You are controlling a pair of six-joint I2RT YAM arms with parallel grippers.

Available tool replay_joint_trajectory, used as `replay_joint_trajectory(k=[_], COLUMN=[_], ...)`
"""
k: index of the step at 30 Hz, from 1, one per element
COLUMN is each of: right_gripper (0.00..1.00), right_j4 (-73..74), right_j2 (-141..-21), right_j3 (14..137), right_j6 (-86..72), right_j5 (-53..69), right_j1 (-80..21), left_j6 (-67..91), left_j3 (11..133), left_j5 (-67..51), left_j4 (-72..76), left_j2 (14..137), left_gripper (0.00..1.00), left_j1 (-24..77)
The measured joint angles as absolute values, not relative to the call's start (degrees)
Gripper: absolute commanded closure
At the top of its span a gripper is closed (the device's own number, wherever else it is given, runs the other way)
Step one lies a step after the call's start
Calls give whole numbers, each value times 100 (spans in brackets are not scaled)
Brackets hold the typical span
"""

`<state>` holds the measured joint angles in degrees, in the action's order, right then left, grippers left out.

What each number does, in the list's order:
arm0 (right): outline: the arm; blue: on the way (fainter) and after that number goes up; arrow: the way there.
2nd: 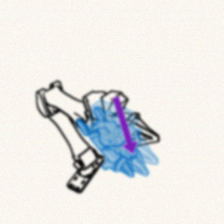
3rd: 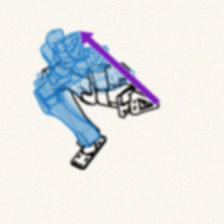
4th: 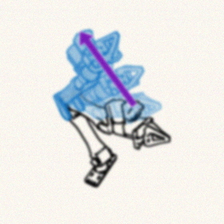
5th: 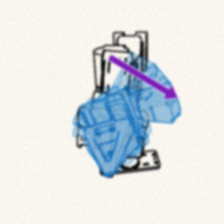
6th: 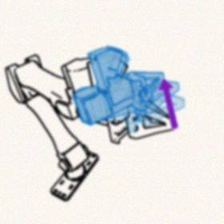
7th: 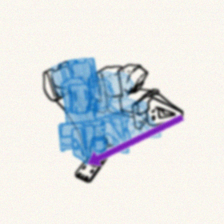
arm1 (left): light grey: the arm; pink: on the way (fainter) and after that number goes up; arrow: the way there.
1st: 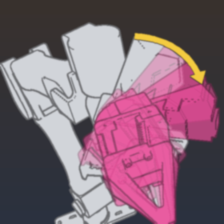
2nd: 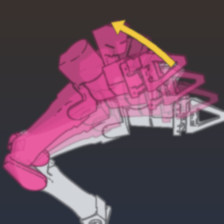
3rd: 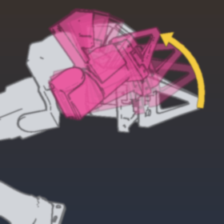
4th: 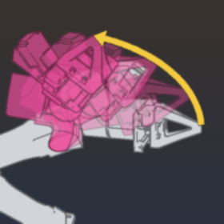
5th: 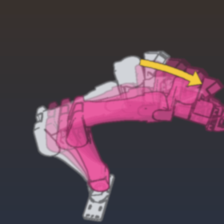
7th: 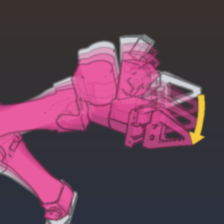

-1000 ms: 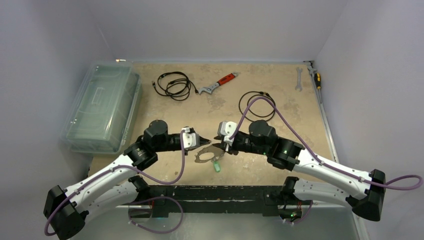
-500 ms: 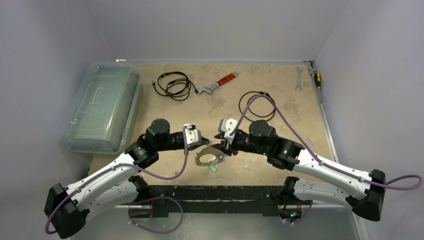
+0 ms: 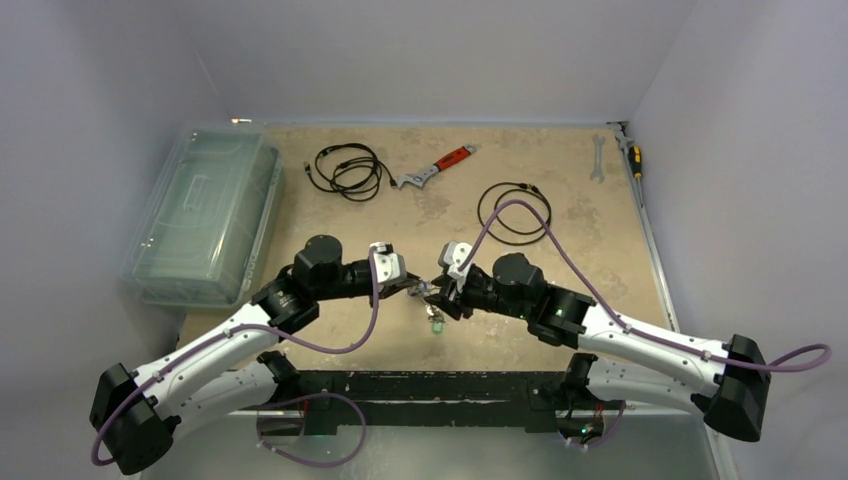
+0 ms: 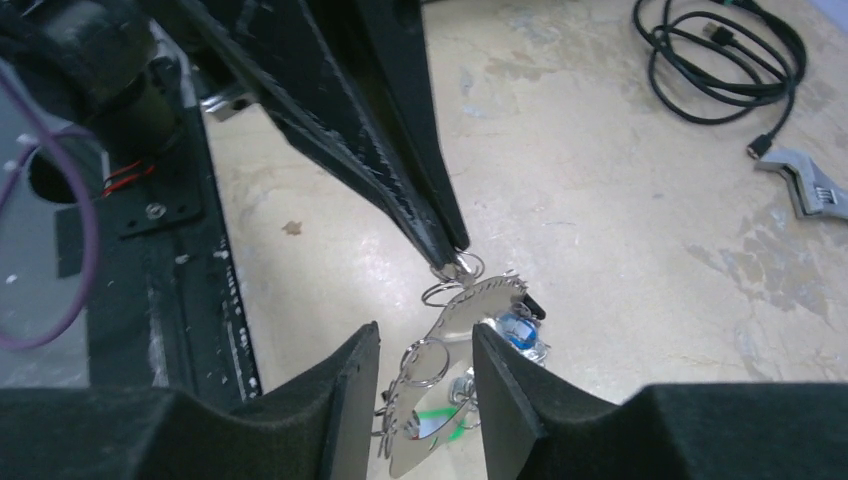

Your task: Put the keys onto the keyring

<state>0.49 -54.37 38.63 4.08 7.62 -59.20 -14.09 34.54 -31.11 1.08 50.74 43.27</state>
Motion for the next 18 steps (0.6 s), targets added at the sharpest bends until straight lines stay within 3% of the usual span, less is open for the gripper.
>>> replay_joint_trajectory(k=[9,18], right_gripper=[63,59], right_j4=[-945,-1935], right_j2=[-5590,-5758], right_j3=[3122,2871], right_j6=[375,600], right_j5=[-34,180], right_j1=[-5920,-5920], left_j6=[-1577,-1874], left_j3=[3457,3457], left_j5=[-3083,-3326], left_j4=[8,-130], left_j2=[5004,4814], left_gripper=[100,100], left_j1=[4327,4327])
